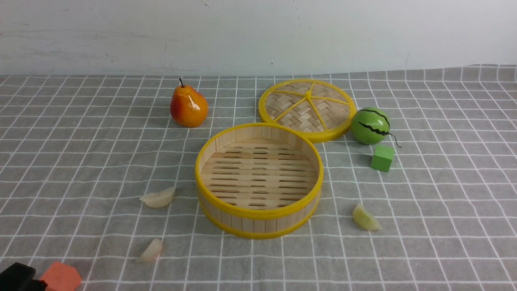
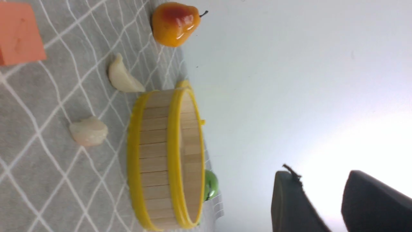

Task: Put the dumplings into the steamer on the table with the grey tablecloth.
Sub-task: 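Reach for and grasp a dumpling on the table with the left gripper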

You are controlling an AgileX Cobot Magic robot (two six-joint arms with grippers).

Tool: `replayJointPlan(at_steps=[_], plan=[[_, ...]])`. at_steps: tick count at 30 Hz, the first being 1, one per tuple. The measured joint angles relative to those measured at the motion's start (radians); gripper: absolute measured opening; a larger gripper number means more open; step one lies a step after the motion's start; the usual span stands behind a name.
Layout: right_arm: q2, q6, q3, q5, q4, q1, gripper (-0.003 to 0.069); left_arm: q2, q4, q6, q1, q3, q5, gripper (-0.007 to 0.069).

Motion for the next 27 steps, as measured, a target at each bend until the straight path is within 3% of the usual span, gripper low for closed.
replayJointPlan(at_steps=[7, 11, 14, 18, 21, 22, 24, 27], plan=[[0.000, -0.070, 0.000, -0.025, -0.025, 0.000, 0.0240, 0.000, -0.042, 0.040, 0.000, -0.001, 0.009, 0.0238], [0.000, -0.208, -0.030, -0.012, -0.025, 0.000, 0.0227, 0.000, -0.002, 0.198, 0.000, -0.090, 0.096, 0.0232], [0.014, -0.312, -0.105, -0.008, -0.027, 0.000, 0.0173, 0.022, 0.065, 0.292, 0.000, -0.186, 0.155, 0.0181], [0.176, -0.506, -0.271, 0.045, -0.076, 0.000, 0.0010, 0.225, 0.274, 0.331, 0.000, -0.356, 0.308, 0.0026], [0.369, -0.645, -0.422, 0.166, -0.126, 0.000, -0.0020, 0.424, 0.473, 0.342, 0.000, -0.502, 0.449, -0.0014], [0.369, -0.655, -0.422, 0.177, -0.131, 0.000, -0.0020, 0.437, 0.486, 0.343, 0.000, -0.513, 0.460, -0.0014], [0.573, -0.782, -0.577, 0.361, -0.193, 0.000, -0.0020, 0.607, 0.661, 0.350, 0.000, -0.650, 0.622, -0.0014], [0.715, -0.851, -0.674, 0.514, -0.241, 0.007, -0.0019, 0.733, 0.784, 0.350, 0.000, -0.751, 0.720, -0.0014]])
